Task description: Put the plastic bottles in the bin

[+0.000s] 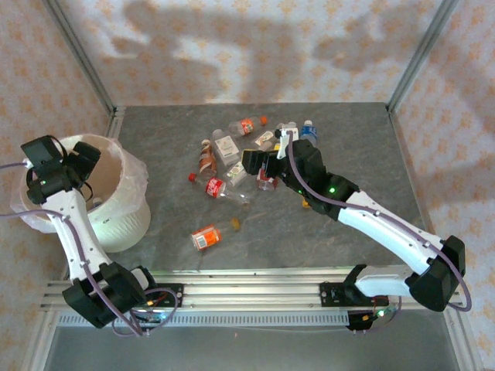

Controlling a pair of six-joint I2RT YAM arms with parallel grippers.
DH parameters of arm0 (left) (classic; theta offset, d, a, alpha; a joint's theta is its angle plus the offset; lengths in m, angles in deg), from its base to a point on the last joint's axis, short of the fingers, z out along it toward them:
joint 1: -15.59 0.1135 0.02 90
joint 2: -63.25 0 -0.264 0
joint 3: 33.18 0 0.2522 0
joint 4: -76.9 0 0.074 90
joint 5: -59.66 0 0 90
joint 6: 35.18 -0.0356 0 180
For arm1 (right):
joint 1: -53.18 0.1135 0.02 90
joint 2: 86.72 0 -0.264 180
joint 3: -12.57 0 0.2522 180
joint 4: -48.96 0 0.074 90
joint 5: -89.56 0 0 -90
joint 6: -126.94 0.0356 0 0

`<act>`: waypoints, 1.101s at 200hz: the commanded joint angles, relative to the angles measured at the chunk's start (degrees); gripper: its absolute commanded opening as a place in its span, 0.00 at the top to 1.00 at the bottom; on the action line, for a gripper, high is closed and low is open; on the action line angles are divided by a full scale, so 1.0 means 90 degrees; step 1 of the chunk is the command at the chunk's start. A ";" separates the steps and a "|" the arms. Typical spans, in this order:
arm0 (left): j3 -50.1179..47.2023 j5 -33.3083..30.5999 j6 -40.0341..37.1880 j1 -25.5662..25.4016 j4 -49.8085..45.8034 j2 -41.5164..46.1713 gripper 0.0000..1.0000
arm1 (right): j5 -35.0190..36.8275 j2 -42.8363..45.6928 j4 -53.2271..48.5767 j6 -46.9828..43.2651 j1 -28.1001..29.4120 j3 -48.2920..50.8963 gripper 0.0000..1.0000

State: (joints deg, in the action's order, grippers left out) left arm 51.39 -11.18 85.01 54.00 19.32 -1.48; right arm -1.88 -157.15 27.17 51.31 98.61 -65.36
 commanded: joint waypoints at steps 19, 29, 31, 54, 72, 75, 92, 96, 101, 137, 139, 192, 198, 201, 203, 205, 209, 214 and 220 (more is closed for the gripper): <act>0.0505 0.0309 0.0009 0.0048 -0.0540 0.0537 0.01 | 0.0079 0.0096 0.0166 0.0077 -0.0028 0.0088 0.01; 0.0547 0.0374 0.0223 0.0039 -0.0552 0.0651 0.00 | 0.0090 0.0092 0.0164 0.0054 -0.0028 0.0098 0.01; 0.0557 0.0372 0.0235 0.0039 -0.0554 0.0674 0.00 | 0.0096 0.0092 0.0161 0.0051 -0.0028 0.0103 0.01; 0.0811 0.0284 0.0360 -0.0069 -0.0718 0.0933 0.00 | 0.0128 0.0096 0.0196 0.0012 -0.0028 0.0123 0.01; 0.1011 0.0170 0.0442 -0.0371 -0.0723 0.1179 0.00 | 0.0161 0.0106 0.0237 0.0004 -0.0028 0.0156 0.01; 0.1032 0.0134 0.0429 -0.0439 -0.0692 0.1215 0.00 | 0.0170 0.0115 0.0243 0.0006 -0.0028 0.0156 0.01; 0.1195 -0.0157 0.0340 -0.0955 -0.0646 0.1366 0.01 | 0.0270 0.0133 0.0313 0.0036 -0.0028 0.0204 0.01; 0.1259 -0.0224 0.0317 -0.1073 -0.0674 0.1371 0.00 | 0.0290 0.0149 0.0339 0.0036 -0.0028 0.0219 0.01; 0.1345 -0.0309 0.0289 -0.1236 -0.0726 0.1363 0.01 | 0.0314 0.0169 0.0371 0.0053 -0.0028 0.0239 0.01; 0.1710 -0.1233 0.0084 -0.2896 -0.0861 0.1242 0.01 | 0.0508 0.0258 0.0484 0.0029 -0.0028 0.0340 0.01; 0.1719 -0.1307 0.0083 -0.3005 -0.0864 0.1232 0.01 | 0.0522 0.0258 0.0490 0.0026 -0.0028 0.0349 0.01; 0.2200 -0.4313 -0.1294 -0.7219 -0.1312 0.0092 0.01 | 0.1486 0.0539 0.0492 0.0283 -0.0048 0.0655 0.01; 0.2229 -0.4582 -0.1488 -0.7593 -0.1341 -0.0080 0.01 | 0.1664 0.0573 0.0435 0.0354 -0.0058 0.0684 0.01; 0.2244 -0.4686 -0.1562 -0.7738 -0.1361 -0.0160 0.00 | 0.1773 0.0592 0.0396 0.0399 -0.0066 0.0708 0.01; 0.2258 -0.4724 -0.1601 -0.7824 -0.1374 -0.0215 0.01 | 0.1830 0.0610 0.0383 0.0426 -0.0074 0.0724 0.01; 0.2271 -0.4743 -0.1647 -0.7899 -0.1392 -0.0280 0.01 | 0.1873 0.0617 0.0372 0.0454 -0.0081 0.0738 0.01; 0.2299 -0.4713 -0.1738 -0.8016 -0.1431 -0.0383 0.01 | 0.1981 0.0658 0.0327 0.0513 -0.0100 0.0777 0.01; 0.2325 -0.4656 -0.1869 -0.8176 -0.1493 -0.0514 0.00 | 0.2055 0.0693 0.0303 0.0577 -0.0118 0.0819 0.01; 0.2337 -0.4581 -0.2015 -0.8343 -0.1558 -0.0664 0.01 | 0.2173 0.0773 0.0255 0.0683 -0.0161 0.0907 0.01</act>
State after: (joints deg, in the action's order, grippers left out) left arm 70.73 -42.96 75.59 -14.61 10.60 -2.97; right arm 9.64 -152.96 30.30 53.58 98.29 -59.50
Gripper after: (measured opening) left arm 0.994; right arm 0.992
